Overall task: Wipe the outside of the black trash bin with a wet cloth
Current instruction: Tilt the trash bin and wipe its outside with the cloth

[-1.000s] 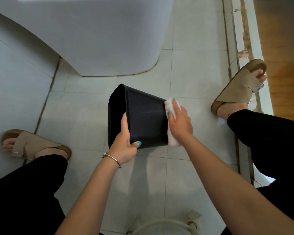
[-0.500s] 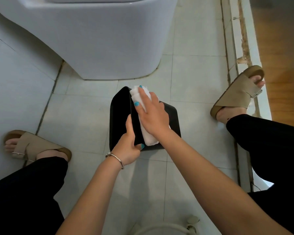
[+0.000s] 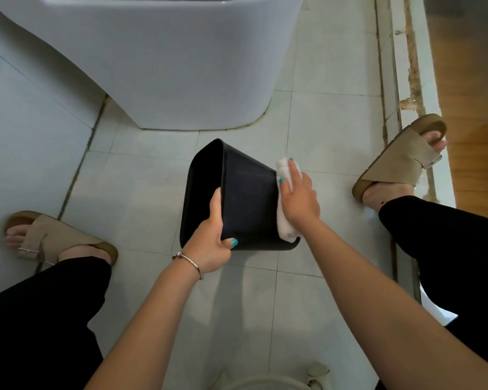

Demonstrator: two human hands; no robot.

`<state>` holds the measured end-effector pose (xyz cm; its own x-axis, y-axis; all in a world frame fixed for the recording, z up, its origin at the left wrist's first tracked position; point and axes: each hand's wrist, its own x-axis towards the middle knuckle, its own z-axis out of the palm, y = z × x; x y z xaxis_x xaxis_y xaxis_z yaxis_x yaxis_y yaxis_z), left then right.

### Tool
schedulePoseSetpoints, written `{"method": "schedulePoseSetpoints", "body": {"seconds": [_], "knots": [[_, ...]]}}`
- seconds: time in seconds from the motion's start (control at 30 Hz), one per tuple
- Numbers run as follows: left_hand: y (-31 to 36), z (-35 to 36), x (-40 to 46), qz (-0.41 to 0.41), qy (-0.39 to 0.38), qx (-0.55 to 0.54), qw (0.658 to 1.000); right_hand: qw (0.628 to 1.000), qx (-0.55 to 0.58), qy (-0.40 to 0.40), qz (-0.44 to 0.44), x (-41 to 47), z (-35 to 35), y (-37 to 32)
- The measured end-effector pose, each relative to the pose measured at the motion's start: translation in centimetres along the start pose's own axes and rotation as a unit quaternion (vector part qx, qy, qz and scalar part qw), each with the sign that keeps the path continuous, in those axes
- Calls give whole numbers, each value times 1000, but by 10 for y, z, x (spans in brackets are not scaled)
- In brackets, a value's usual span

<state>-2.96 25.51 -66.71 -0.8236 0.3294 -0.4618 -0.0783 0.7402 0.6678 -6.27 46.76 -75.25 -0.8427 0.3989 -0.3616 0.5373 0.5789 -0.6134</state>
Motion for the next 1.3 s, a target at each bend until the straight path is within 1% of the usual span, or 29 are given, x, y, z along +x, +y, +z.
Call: {"method": "schedulePoseSetpoints", "body": {"seconds": [0.07, 0.1, 0.17, 0.27, 0.37, 0.47, 0.53, 0.7, 0.8, 0.97, 1.07, 1.13, 1.2, 1.3], "knots": [[4, 4, 1, 7, -2, 0, 1000, 996, 21, 1, 90, 10, -2, 14], [4, 6, 2, 10, -3, 2, 1000, 992, 22, -1, 121, 13, -3, 17], [2, 6, 3, 8, -5, 5, 1000, 991, 6, -10, 135, 12, -3, 13], [-4, 5, 2, -1, -7, 4, 1000, 997, -5, -13, 75, 3, -1, -9], [-2, 4, 0, -8, -10, 26, 1000, 999, -12, -16, -30, -9, -1, -46], [2, 3, -2, -9, -13, 43, 999, 989, -16, -25, -148, -23, -4, -86], [1, 2, -2, -8, -16, 48, 999, 979, -8, -34, -202, -31, -5, -104], [-4, 4, -1, -9, -10, 44, 999, 971, -22, -35, -234, -29, -5, -105], [-10, 3, -2, -16, -3, 23, 1000, 975, -44, -39, -212, -14, -3, -90], [-11, 2, -4, -16, 8, 14, 1000, 995, -35, -55, -80, 24, -5, -37], [-5, 2, -2, -3, 9, 15, 1000, 998, -18, -66, 11, 39, -8, 0], [-1, 0, 0, 0, 3, 32, 999, 997, -1, -66, 50, 44, -9, 14], [1, -2, 1, -1, -8, 48, 999, 997, -3, -68, 48, 44, -9, 13], [3, -6, 1, -6, -22, 54, 998, 997, -3, -70, -11, 36, -12, -13]]}}
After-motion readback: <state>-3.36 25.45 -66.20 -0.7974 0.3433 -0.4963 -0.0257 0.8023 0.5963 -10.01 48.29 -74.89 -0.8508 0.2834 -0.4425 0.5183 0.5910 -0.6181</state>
